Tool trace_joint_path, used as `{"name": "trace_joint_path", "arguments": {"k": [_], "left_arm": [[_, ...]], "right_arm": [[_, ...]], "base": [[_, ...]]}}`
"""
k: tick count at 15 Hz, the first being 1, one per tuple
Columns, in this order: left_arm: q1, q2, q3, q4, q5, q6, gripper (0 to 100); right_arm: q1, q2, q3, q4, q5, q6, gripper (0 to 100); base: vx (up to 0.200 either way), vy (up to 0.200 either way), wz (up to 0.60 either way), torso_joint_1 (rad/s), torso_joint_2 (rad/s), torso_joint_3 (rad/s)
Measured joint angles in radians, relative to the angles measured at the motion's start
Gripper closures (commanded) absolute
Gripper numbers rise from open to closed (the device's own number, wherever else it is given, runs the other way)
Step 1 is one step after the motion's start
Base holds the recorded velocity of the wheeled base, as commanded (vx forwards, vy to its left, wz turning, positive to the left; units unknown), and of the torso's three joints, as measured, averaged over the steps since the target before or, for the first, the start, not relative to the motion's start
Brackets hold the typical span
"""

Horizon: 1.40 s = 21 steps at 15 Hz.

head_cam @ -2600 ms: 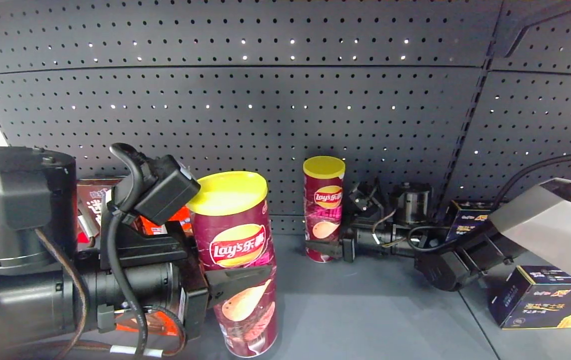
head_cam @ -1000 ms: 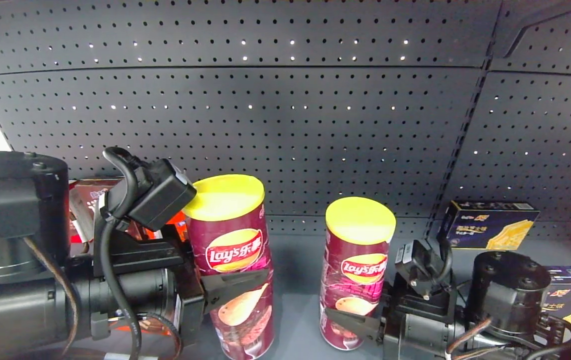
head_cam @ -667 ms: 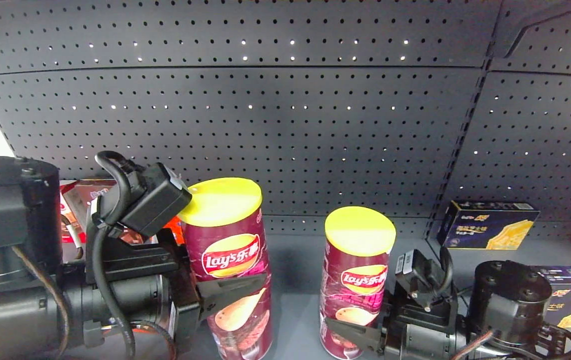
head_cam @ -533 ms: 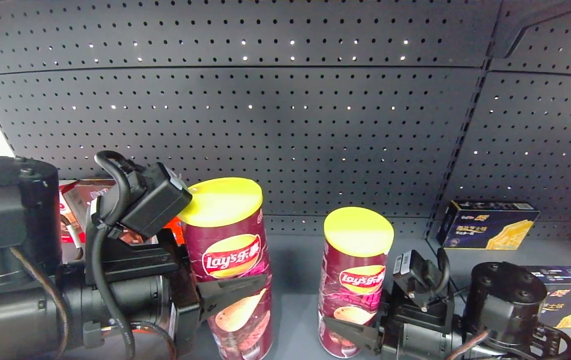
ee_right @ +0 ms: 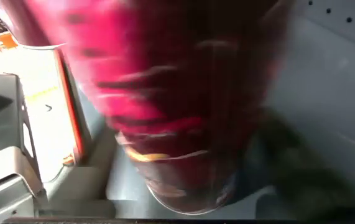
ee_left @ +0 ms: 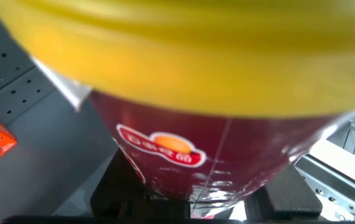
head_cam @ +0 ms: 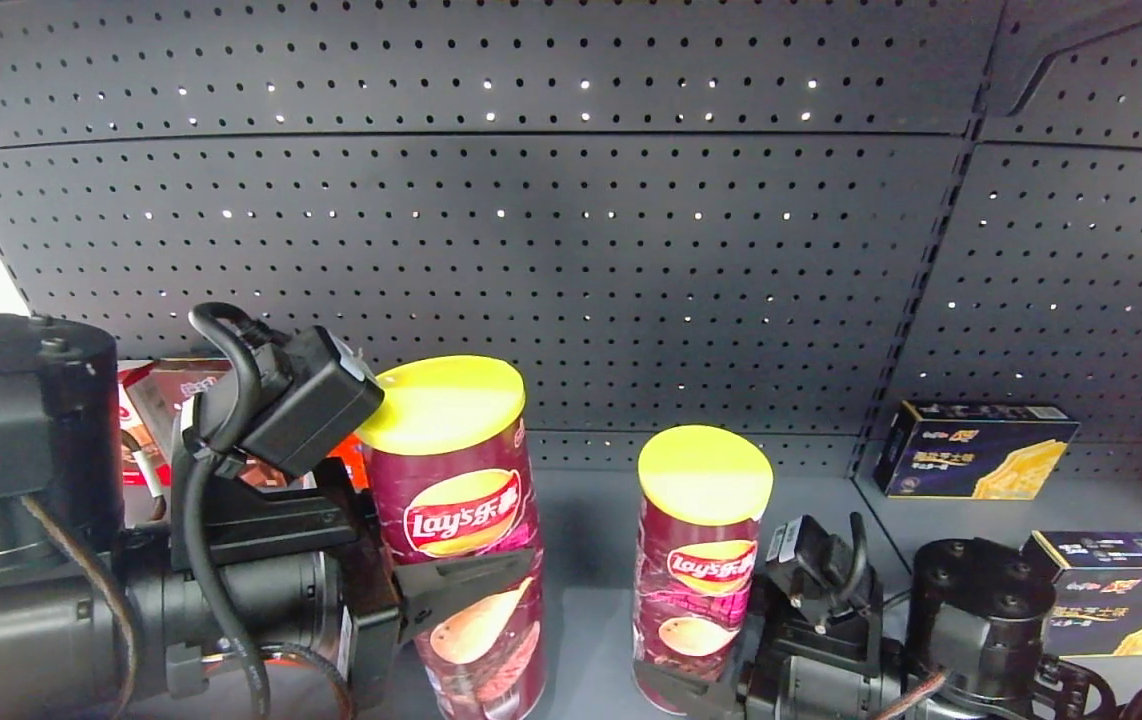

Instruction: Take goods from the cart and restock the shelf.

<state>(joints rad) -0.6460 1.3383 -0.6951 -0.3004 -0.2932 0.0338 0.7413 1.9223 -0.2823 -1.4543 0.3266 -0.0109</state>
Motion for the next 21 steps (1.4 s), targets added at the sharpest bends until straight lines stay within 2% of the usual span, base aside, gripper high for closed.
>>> {"name": "trace_joint_path", "arguments": {"k": [4,7,11,13,16,18,20,21], "left_arm": [[-0.001,0.000,0.001,-0.001,0.000,0.000,100],[-0.001,0.000,0.004,-0.001,0.001,0.000,100],[-0.002,0.000,0.008,0.000,0.001,0.000,100],[-0.001,0.000,0.010,0.000,0.001,0.000,100],[-0.003,0.000,0.011,0.000,0.001,0.000,100],[-0.004,0.000,0.011,-0.001,0.002,0.000,100],[-0.005,0.001,0.010,-0.002,0.003,0.000,100],[-0.006,0.001,0.010,-0.003,0.003,0.000,100]], "right_arm": [[-0.001,-0.002,0.042,-0.049,-0.026,-0.004,0],[-0.001,-0.026,0.126,-0.104,-0.024,-0.004,0],[0.001,-0.188,0.214,-0.114,-0.015,-0.013,0],[-0.016,-0.306,0.249,-0.076,-0.016,-0.024,0],[-0.077,-0.542,0.260,0.151,-0.018,-0.041,0],[-0.126,-0.736,0.207,0.466,-0.045,-0.046,0],[-0.169,-0.966,0.110,0.887,-0.142,-0.049,0],[-0.184,-1.061,0.077,1.016,-0.206,-0.049,0]], "base": [[0.000,0.000,0.00,0.000,0.00,0.000],[0.000,0.000,0.00,0.000,0.00,0.000],[0.000,0.000,0.00,0.000,0.00,0.000],[0.000,0.000,0.00,0.000,0.00,0.000],[0.000,0.000,0.00,0.000,0.00,0.000],[0.000,0.000,0.00,0.000,0.00,0.000],[0.000,0.000,0.00,0.000,0.00,0.000],[0.000,0.000,0.00,0.000,0.00,0.000]]}}
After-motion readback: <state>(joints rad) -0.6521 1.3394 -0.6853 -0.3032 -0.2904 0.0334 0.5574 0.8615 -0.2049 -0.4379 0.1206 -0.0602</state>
